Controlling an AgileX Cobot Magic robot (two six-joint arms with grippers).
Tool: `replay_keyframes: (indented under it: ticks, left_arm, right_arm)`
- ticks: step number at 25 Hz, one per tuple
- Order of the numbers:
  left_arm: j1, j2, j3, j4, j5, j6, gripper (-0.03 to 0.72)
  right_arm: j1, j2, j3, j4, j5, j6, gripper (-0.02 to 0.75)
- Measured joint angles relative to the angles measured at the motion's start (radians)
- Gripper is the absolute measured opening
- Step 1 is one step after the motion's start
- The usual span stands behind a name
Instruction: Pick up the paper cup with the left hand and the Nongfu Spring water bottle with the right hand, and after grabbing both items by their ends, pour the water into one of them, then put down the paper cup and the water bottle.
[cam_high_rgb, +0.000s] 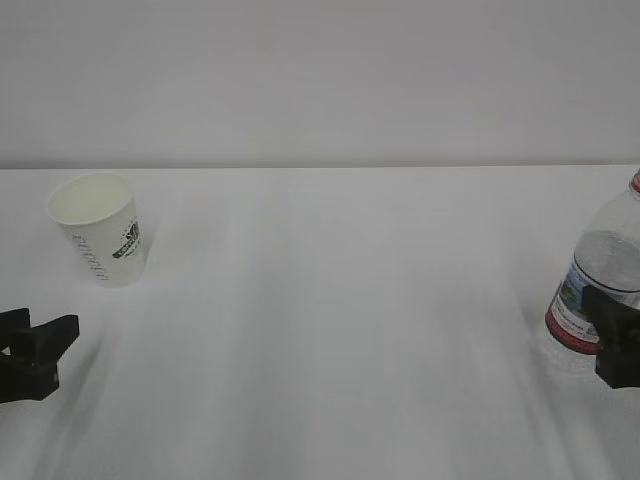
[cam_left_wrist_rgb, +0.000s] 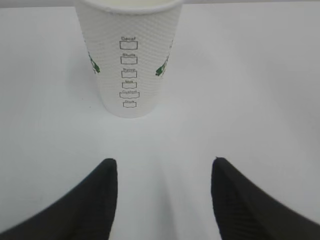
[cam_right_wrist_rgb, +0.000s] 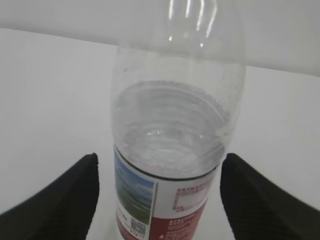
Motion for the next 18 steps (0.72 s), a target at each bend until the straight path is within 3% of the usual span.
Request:
replay_keyframes:
  ticks: [4,18]
  left_arm:
    - [0.000,0.000,0.000,0.000,0.000,0.000,0.433]
    - [0.000,0.000,0.000,0.000,0.000,0.000,0.433]
  right_arm:
    - [0.000,0.084,0.036,-0.017,-0.129,0.024,0.573]
    - [0.000,0.201,0.048,-0.027,-0.153,0.038,0.589]
